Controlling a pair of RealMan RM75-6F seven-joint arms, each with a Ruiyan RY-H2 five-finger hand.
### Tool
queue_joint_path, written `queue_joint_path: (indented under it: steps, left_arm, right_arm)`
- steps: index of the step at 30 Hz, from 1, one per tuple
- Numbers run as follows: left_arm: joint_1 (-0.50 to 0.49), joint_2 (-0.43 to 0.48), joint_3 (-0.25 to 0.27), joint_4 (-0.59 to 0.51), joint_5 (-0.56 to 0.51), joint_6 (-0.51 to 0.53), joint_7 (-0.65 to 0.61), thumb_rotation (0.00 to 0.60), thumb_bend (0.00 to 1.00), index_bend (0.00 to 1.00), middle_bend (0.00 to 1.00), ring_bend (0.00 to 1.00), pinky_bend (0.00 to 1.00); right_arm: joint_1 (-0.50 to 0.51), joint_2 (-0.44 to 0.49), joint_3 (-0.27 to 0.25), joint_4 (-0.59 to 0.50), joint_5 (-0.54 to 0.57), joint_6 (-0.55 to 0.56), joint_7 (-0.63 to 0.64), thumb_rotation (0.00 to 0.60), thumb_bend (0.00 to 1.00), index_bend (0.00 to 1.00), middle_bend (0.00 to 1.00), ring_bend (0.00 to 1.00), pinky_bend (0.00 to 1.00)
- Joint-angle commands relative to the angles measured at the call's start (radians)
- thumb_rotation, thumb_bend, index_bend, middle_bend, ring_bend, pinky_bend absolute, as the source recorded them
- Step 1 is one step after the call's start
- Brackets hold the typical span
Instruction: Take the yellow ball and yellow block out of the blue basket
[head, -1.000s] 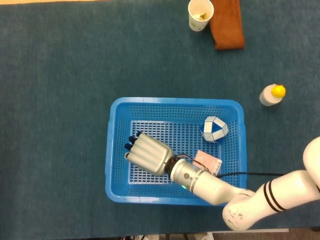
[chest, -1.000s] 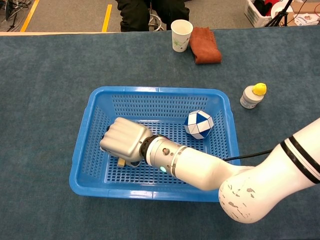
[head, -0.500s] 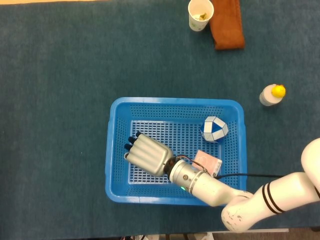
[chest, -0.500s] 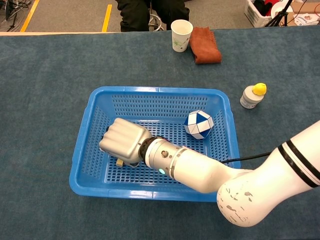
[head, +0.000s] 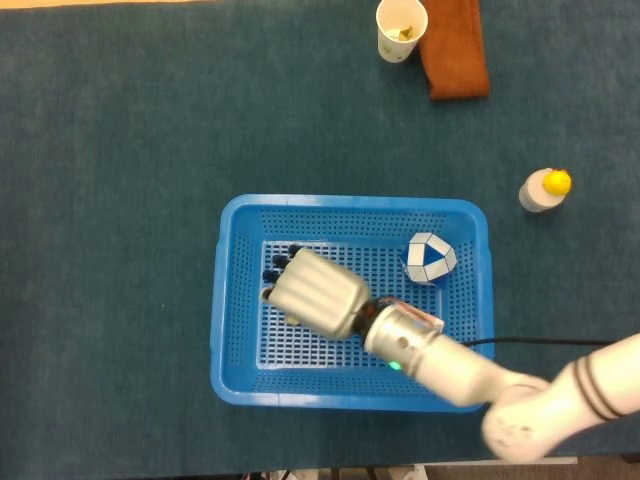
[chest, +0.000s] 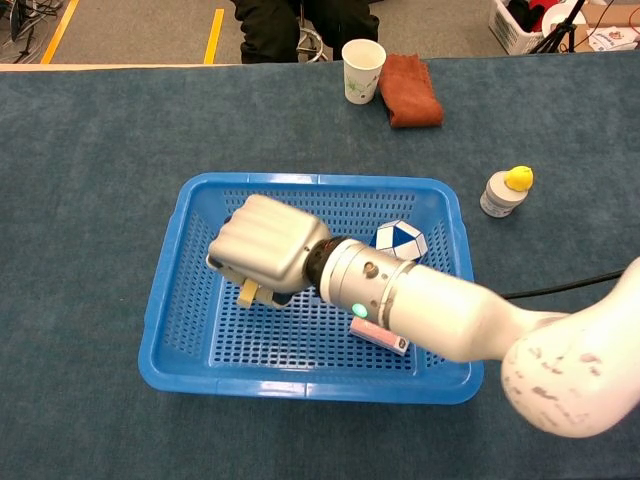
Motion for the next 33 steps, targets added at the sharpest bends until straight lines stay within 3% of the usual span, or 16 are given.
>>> queue_joint_path:
  steps: [1, 7, 13, 18, 26, 29, 33]
  left_arm:
    - [-0.009, -0.002, -0.004, 0.007, -0.003, -0.013, -0.006, 0.6, 0.25, 0.29, 0.34, 0.23, 0.23]
    - [-0.021, -0.006, -0.006, 0.019, -0.007, -0.031, -0.012, 0.6, 0.25, 0.29, 0.34, 0.23, 0.23]
    - [-0.034, -0.007, -0.006, 0.024, -0.006, -0.05, -0.015, 0.6, 0.25, 0.29, 0.34, 0.23, 0.23]
    - [-0.047, -0.011, -0.004, 0.023, -0.004, -0.071, -0.013, 0.6, 0.25, 0.29, 0.34, 0.23, 0.23]
    - [-0.06, -0.014, -0.003, 0.006, 0.002, -0.081, 0.007, 0.6, 0.25, 0.29, 0.34, 0.23, 0.23]
    - [-0.058, -0.012, -0.002, -0.002, -0.003, -0.078, 0.018, 0.6, 0.25, 0.29, 0.34, 0.23, 0.23]
    - [-0.057, -0.01, -0.001, -0.011, -0.006, -0.074, 0.029, 0.6, 0.25, 0.29, 0.34, 0.23, 0.23]
  right_arm:
    - [-0.056, 0.18, 0.018, -0.163, -0.046, 0.075, 0.072, 0.6, 0.33, 0.62, 0.42, 0.33, 0.44]
    - [-0.134, 0.38, 0.014, -0.262, -0.09, 0.156, 0.15, 0.6, 0.33, 0.62, 0.42, 0.33, 0.44]
    - [-0.214, 0.518, -0.009, -0.23, -0.097, 0.189, 0.245, 0.6, 0.33, 0.62, 0.42, 0.33, 0.44]
    - [-0.245, 0.546, -0.014, -0.147, -0.07, 0.174, 0.279, 0.6, 0.32, 0.62, 0.42, 0.33, 0.44]
    - [-0.242, 0.473, 0.007, 0.017, 0.003, 0.084, 0.318, 0.6, 0.32, 0.62, 0.42, 0.33, 0.42]
    - [-0.238, 0.457, 0.01, 0.052, 0.016, 0.054, 0.326, 0.6, 0.32, 0.5, 0.38, 0.28, 0.38]
    - [-0.236, 0.465, 0.012, 0.055, 0.008, 0.026, 0.338, 0.6, 0.32, 0.19, 0.25, 0.18, 0.32]
